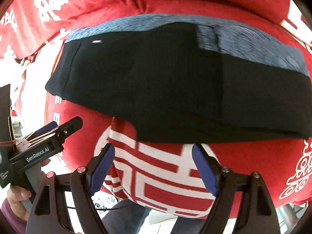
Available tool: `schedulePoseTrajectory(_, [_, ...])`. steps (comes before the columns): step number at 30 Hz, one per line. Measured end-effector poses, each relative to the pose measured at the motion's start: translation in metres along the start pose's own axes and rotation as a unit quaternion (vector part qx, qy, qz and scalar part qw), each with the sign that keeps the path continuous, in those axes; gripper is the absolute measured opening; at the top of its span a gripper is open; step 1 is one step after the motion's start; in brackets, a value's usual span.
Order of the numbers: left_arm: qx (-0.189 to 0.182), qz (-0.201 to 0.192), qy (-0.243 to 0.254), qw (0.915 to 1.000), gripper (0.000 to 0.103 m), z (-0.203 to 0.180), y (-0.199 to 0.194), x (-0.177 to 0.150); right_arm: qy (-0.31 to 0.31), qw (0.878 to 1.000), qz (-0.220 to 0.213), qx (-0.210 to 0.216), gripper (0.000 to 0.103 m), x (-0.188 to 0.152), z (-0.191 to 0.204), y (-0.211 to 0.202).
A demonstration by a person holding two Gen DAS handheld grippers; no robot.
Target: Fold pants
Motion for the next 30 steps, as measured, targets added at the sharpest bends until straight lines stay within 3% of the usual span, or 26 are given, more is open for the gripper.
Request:
schedulePoseTrajectory(4, [-0.027,0.016,-0.018,0.9993,0.103,0.019,0.007,0.003,-0.012,1.000,0.006,0.000,0.084,0.005,0.016,0.006])
schedulePoseTrajectory(13, [-0.088,-0.015,-0.099,0.9910,0.103,0.071,-0.001,0.032,-0.020,0.999,0.024,0.008,0.084,0.009,0.027,0.017])
schedulePoseTrajectory(18, [-0.162,-0.064,-0.134,0.9755,0.103,0.077,-0.017,0.050,-0.031,0.999,0.029,0.009,0.084,0.011,0.031,0.021])
schedulePoseTrajectory(23, [-0.250,-0.087,-0.172,0.9488,0.103,0.081,-0.009,0.056,-0.033,0.999,0.036,0.014,0.084,0.013,0.031,0.026])
schedulePoseTrajectory(28, [-0.284,-0.105,-0.201,0.9316,0.103,0.085,0.005,0.057,-0.039,0.998,0.039,0.017,0.084,0.014,0.031,0.029])
schedulePoseTrajectory(30, [-0.288,-0.110,-0.208,0.9284,0.103,0.085,0.006,0.060,-0.041,0.998,0.041,0.018,0.084,0.014,0.031,0.031])
Point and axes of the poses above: each gripper's, at about its wrist camera, not at the fingertips, and y roughly the way its jaws point, z to its left, x to its top, the point moved 3 cm from there along y, roughly the way its jaws point
